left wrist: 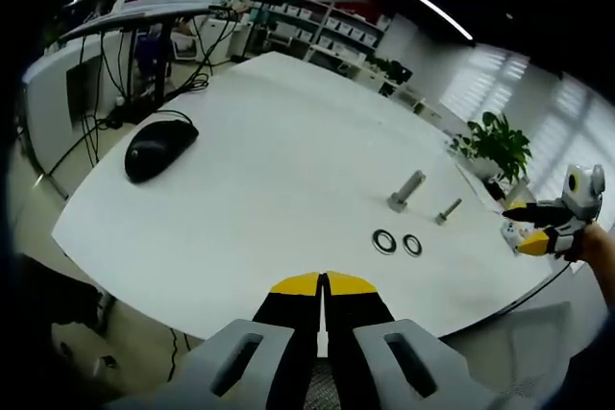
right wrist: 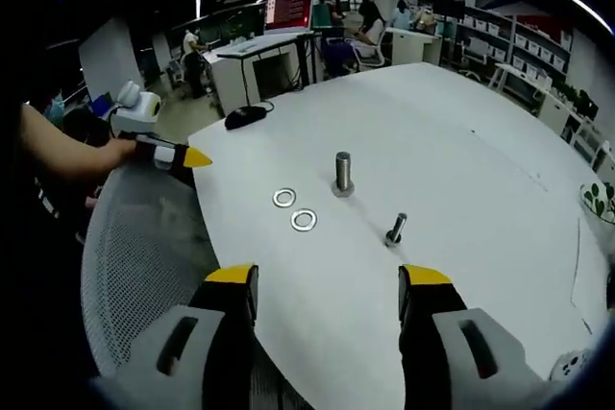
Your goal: Place the washer onto the threaded stud by aligning its center hole with the stud, sliding it down to the base, and recovering from edge contact or off-axis alignment until the washer reaches the visible bottom stop.
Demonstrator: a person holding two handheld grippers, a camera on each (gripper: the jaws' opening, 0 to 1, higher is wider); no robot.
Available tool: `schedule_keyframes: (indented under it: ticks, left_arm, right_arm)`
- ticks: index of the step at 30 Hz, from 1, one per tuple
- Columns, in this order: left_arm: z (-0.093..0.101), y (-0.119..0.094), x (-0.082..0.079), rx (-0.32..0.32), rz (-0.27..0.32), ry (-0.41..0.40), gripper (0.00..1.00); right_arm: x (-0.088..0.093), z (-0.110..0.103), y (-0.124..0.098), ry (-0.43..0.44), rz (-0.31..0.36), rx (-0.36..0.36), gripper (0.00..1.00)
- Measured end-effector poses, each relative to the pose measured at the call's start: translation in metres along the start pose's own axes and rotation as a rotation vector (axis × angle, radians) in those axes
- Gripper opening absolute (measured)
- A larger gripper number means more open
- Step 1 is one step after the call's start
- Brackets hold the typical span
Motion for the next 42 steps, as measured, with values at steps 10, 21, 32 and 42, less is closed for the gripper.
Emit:
schedule_keyframes:
  ticks: [10,21,32,42]
  left_arm:
    - [0.001,0.0,0.001,0.003,-0.006,-0.006,0.0]
    - [0.003,0.001,0.004,0.011,-0.027,-0.006,0.0]
    - [0.003,0.0,0.001,0.019,-0.004,-0.021,0.0]
    - [0.003,0.0,-0.002,0.023,0.013,-0.029,0.0]
  right_arm:
    - [-0.004,-0.011,0.013,-0.09,-0.068,-0.043,0.54]
    - [-0.016,-0.016,0.043,-0.234,-0.222,-0.1,0.48]
    - [-0.032,-0.016,0.083,-0.366,-0.329,-0.164,0.47]
    - [-0.033,-0.012,0.114,-0.435,-0.429,-0.212,0.43]
Point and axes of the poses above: the point that each gripper's makers call its tool centre point, and the gripper's own axes: y roughly forward along the fingers, z roughly to its right, x roughly out of its underside, the point moved 5 cm from there along -y, roughly backward along the fingers, and after that the axes turned 8 degrees about -x, right-handed, at the moved point
